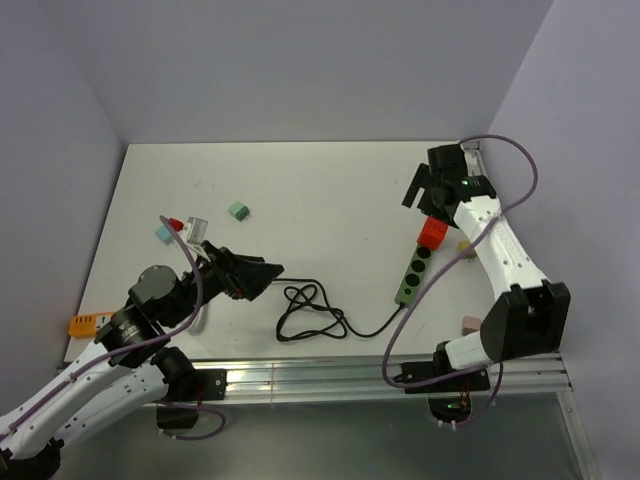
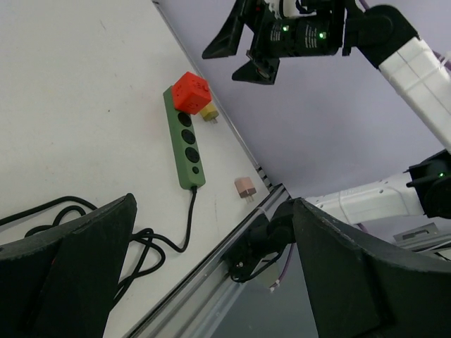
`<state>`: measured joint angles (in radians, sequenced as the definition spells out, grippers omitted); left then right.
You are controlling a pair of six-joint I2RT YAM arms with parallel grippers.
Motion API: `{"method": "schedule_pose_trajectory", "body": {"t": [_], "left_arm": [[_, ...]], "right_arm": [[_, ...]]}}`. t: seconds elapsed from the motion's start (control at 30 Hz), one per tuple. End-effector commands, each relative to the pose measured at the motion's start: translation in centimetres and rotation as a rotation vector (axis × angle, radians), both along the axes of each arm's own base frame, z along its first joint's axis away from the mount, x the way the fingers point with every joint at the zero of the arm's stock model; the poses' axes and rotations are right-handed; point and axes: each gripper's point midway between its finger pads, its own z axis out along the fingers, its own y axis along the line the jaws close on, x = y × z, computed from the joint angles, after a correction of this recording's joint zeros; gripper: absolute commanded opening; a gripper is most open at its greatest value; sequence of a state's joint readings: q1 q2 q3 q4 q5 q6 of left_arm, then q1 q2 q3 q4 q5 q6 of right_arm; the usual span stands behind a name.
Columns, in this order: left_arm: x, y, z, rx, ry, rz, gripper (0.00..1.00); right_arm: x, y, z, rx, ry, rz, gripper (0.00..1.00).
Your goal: Insert the plug
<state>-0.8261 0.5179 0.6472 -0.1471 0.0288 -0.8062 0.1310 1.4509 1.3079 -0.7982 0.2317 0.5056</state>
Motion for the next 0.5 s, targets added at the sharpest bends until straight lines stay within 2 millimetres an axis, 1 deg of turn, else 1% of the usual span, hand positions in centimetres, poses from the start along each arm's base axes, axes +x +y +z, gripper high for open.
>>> {"method": "schedule_pose_trajectory", "body": {"t": [0.0, 0.03, 0.07, 0.1, 0.13, 0.17, 0.2, 0.23, 0.27, 0.33, 0.37, 0.4, 0.43, 0.47], "left_arm": [[-0.4, 0.5, 1.2, -0.048, -0.023, 0.005, 0.98], [-0.5, 0.5, 1.2, -0.051, -0.025, 0.002, 0.98], [-0.6, 0.5, 1.3, -0.047, -0.028, -0.006, 0.98], [-0.7, 0.4, 1.5, -0.048, -0.031, -0.01, 0.98], [-0.6, 0.4, 1.3, -0.037, -0.027, -0.012, 0.98], [-0.6, 0.4, 1.4, -0.032, -0.03, -0.012, 0.98], [-0.5, 0.3, 1.2, -0.025, -0.029, -0.01, 0.98], [-0.5, 0.3, 1.2, -0.022, -0.032, -0.009, 0.99], [-0.4, 0.3, 1.2, -0.015, -0.038, -0.009, 0.99], [-0.3, 0.2, 1.0, -0.004, -0.039, -0.013, 0.99], [-0.3, 0.1, 1.0, 0.002, -0.043, -0.017, 0.99], [-0.3, 0.1, 0.9, 0.008, -0.044, -0.018, 0.99], [-0.3, 0.1, 0.9, 0.01, -0.048, -0.018, 0.99], [-0.2, 0.1, 0.9, 0.016, -0.055, -0.017, 0.99]], "right_arm": [[-3.9, -1.6, 0.2, -0.029, 0.051, -0.058, 1.0], [-4.5, -1.9, 0.4, -0.03, 0.041, -0.071, 1.0], [-5.1, -2.3, 0.0, -0.039, 0.054, -0.084, 1.0], [-5.9, -3.0, -0.7, -0.054, 0.072, -0.115, 1.0], [-6.3, -4.3, -0.6, -0.05, 0.067, -0.162, 1.0], [-6.8, -5.1, -1.3, -0.04, 0.079, -0.195, 1.0], [-6.7, -5.5, -1.1, -0.005, 0.046, -0.222, 1.0], [-6.8, -6.6, -1.3, 0.012, 0.041, -0.267, 1.0], [-7.2, -8.3, -1.8, 0.019, 0.044, -0.334, 1.0], [-7.3, -9.8, -2.9, 0.029, 0.072, -0.4, 0.99], [-7.5, -11.0, -3.4, 0.039, 0.086, -0.448, 0.99], [-7.4, -11.6, -4.5, 0.05, 0.11, -0.473, 0.99], [-7.3, -11.7, -5.2, 0.083, 0.12, -0.478, 0.98], [-7.5, -12.6, -6.0, 0.105, 0.134, -0.512, 0.97]]}}
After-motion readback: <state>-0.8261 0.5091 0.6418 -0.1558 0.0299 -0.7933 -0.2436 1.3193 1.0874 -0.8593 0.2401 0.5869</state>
